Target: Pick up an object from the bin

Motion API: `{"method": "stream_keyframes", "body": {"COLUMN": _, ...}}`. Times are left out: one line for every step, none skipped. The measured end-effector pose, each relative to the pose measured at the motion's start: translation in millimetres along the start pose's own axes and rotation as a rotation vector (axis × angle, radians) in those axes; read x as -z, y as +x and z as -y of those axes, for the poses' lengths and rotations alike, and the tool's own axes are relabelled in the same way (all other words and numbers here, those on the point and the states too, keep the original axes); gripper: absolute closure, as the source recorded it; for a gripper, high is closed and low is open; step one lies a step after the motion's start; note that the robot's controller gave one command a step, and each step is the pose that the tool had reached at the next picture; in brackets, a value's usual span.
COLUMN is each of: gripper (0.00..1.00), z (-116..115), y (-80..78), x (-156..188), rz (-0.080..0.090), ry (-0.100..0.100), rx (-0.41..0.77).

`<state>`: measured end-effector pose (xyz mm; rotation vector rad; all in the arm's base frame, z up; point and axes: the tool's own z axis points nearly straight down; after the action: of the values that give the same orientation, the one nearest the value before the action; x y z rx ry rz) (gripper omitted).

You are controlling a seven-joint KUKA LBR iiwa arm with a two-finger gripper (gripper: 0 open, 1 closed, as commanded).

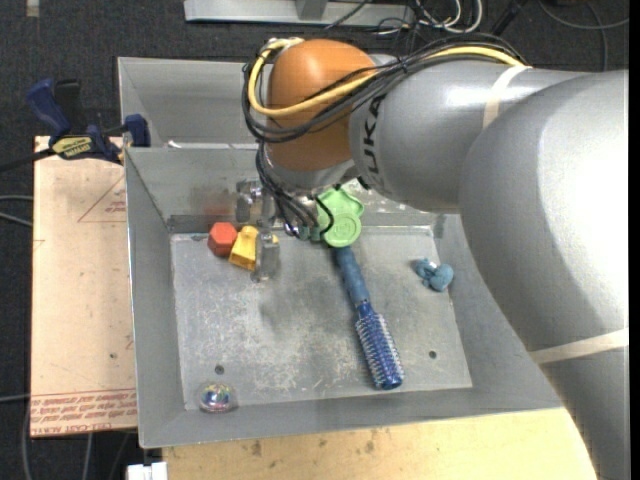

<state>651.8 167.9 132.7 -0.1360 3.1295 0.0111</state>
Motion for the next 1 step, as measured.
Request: {"method": "stream_keyframes", "body": {"gripper": 0.0, "z": -29.6, "y": 1.4, "x": 93.7, "rz": 0.004, "ry": 0.002, "rx": -0.036}}
